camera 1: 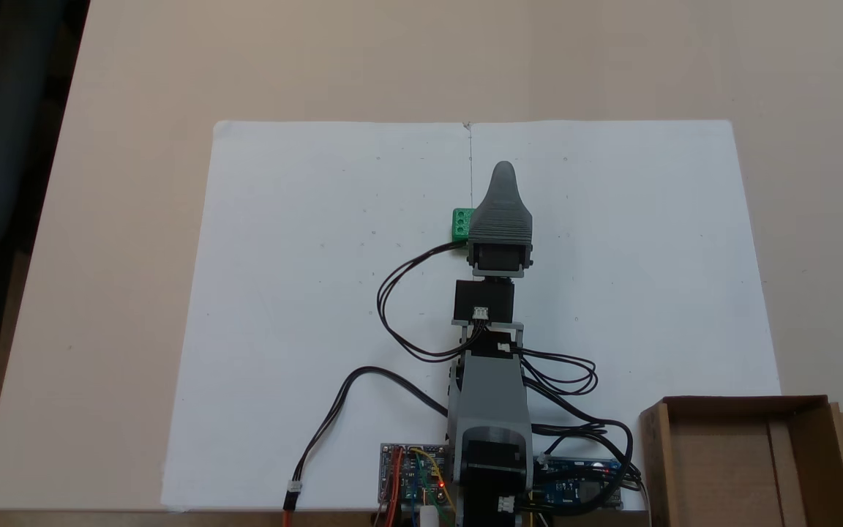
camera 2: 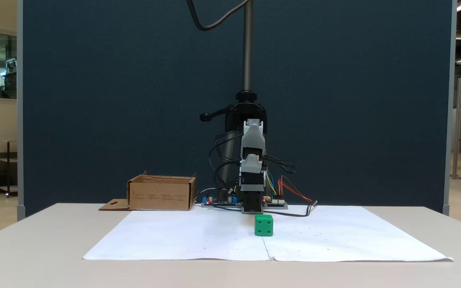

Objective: Grasp a green dice and put it in the bin.

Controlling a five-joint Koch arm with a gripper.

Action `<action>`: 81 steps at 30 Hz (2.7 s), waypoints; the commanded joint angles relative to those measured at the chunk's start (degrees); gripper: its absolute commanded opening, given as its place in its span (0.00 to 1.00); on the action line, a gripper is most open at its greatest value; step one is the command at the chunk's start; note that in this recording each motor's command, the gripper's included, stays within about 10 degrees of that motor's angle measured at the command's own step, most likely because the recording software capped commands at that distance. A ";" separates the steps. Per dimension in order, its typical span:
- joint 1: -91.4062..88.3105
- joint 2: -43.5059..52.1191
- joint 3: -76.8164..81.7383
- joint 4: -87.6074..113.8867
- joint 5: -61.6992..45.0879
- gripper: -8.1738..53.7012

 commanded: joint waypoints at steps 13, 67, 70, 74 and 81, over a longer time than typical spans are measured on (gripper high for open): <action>-3.16 6.33 3.78 -2.29 4.31 0.86; -4.31 6.06 -55.02 94.11 8.35 0.82; -4.48 5.01 -61.70 104.83 10.99 0.82; -6.50 1.58 -69.61 117.84 13.71 0.81; -10.28 -3.96 -74.27 144.30 18.46 0.82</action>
